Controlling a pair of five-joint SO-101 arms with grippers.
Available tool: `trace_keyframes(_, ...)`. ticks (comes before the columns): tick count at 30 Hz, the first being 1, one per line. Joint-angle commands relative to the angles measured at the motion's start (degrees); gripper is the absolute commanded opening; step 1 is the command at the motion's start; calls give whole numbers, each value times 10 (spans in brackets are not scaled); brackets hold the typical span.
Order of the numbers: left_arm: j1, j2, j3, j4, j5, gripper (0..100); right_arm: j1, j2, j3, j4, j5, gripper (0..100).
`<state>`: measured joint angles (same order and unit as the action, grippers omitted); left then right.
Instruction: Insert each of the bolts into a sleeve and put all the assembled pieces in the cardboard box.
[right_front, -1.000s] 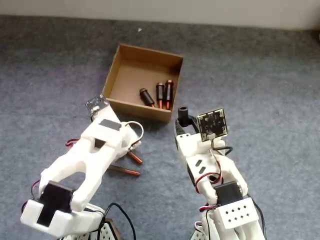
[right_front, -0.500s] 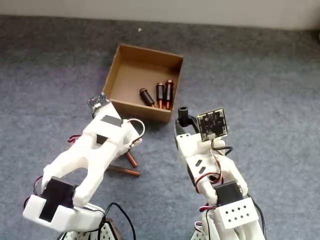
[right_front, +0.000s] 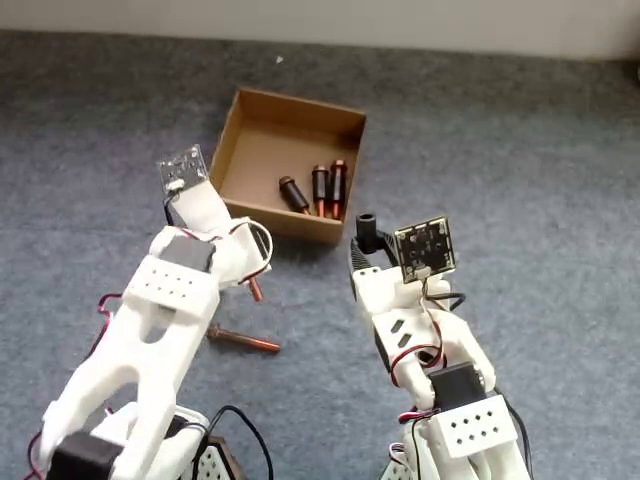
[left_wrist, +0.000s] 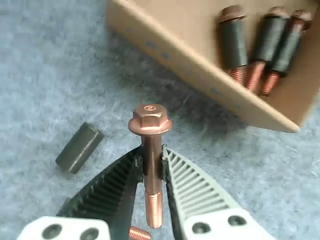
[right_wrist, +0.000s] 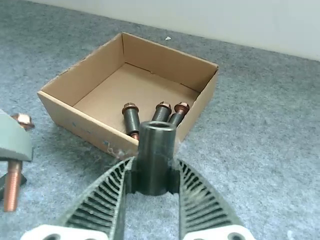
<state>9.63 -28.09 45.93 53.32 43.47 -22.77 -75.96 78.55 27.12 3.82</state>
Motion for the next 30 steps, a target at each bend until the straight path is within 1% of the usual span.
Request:
trace_keyframes(1, -7, -114, 13, 1, -51, 5, 4, -16, -7, -12, 6, 7)
trace_keyframes(9, -5, -251, 73, -51, -50, 5, 7, -17, -7, -12, 3, 6)
trace_keyframes(13, -5, -313, 108, -81, -88, 5, 7, -18, -7, -12, 3, 6)
trace_keyframes(18, -5, -402, 159, -124, -95, 5, 7, -29, -5, -12, 3, 6)
trace_keyframes(24, -5, -525, 215, -177, -95, 5, 1, -157, 55, -11, 4, 6)
trace_keyframes(27, -5, -582, 248, -210, -95, 5, -26, -229, 92, -11, 10, 6)
trace_keyframes(30, -5, -637, 278, -237, -95, 5, -58, -281, 125, -11, 48, 6)
